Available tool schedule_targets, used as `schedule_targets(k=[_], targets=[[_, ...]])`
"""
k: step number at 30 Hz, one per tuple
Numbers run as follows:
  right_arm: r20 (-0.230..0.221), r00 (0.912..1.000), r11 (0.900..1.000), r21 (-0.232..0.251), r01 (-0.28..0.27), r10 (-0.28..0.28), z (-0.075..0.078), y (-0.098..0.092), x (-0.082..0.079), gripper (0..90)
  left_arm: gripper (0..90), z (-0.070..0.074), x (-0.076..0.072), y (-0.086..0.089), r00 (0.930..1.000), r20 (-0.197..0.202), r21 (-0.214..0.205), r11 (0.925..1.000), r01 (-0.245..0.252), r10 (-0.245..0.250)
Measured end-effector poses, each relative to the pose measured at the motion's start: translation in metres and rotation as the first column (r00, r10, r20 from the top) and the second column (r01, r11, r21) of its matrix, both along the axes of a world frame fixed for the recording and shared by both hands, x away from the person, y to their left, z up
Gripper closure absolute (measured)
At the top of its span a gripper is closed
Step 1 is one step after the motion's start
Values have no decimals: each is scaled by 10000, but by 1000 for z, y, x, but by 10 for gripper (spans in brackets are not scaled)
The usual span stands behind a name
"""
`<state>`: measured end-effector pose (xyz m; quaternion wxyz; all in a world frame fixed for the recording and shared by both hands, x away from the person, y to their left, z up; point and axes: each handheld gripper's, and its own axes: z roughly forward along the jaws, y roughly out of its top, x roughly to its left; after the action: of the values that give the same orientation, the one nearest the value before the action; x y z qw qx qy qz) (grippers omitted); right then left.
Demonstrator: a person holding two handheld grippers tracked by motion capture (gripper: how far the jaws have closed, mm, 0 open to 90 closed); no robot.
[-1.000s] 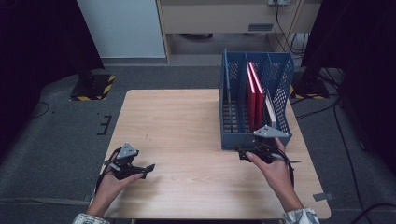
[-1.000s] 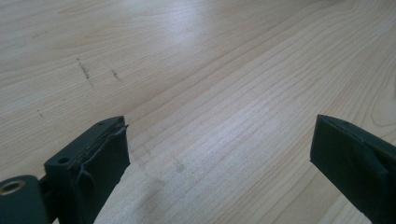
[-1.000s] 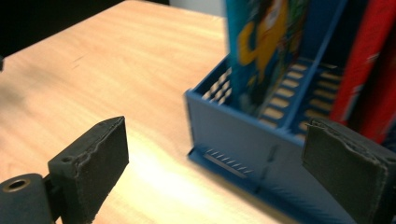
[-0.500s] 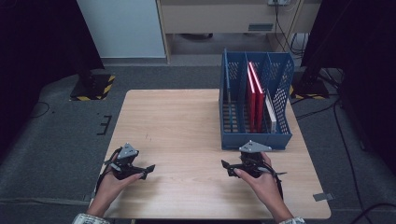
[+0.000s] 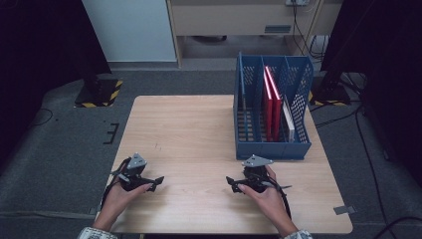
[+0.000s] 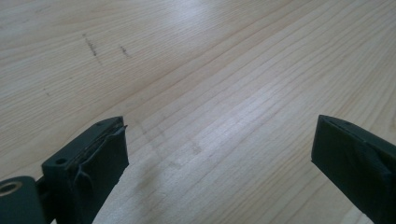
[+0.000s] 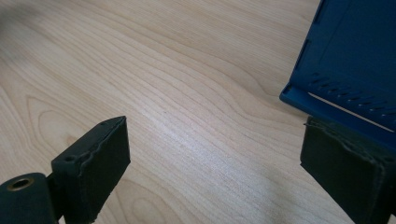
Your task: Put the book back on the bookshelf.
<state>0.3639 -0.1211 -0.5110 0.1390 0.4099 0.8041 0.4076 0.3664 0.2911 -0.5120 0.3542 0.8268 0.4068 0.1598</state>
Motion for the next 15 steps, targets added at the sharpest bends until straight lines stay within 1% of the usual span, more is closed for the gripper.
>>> schedule_targets(k=[3,4,5,10,12,15], targets=[[-86,10000,10000,-15,19,-19,-4,1,2,83,30,-2,2,2,9999,-27,54,9999,-109,110],[-94,10000,9999,-138,25,-27,-6,2,2,83,30,-3,3,2,9999,-63,100,9999,-136,136],[-267,9996,9998,-220,0,-5,-10,3,3,77,30,-5,4,3,9998,-120,156,9997,-179,181],[-303,9995,9993,-363,69,-80,-16,4,3,76,30,-9,8,5,9995,-206,321,9992,-247,253],[-353,9993,9983,-565,105,-126,-19,4,4,74,29,-11,9,5,9992,-219,388,9987,-325,334],[-459,9984,9971,-703,297,-330,-22,4,5,73,29,-13,10,6,9990,-255,495,9981,-355,368]])
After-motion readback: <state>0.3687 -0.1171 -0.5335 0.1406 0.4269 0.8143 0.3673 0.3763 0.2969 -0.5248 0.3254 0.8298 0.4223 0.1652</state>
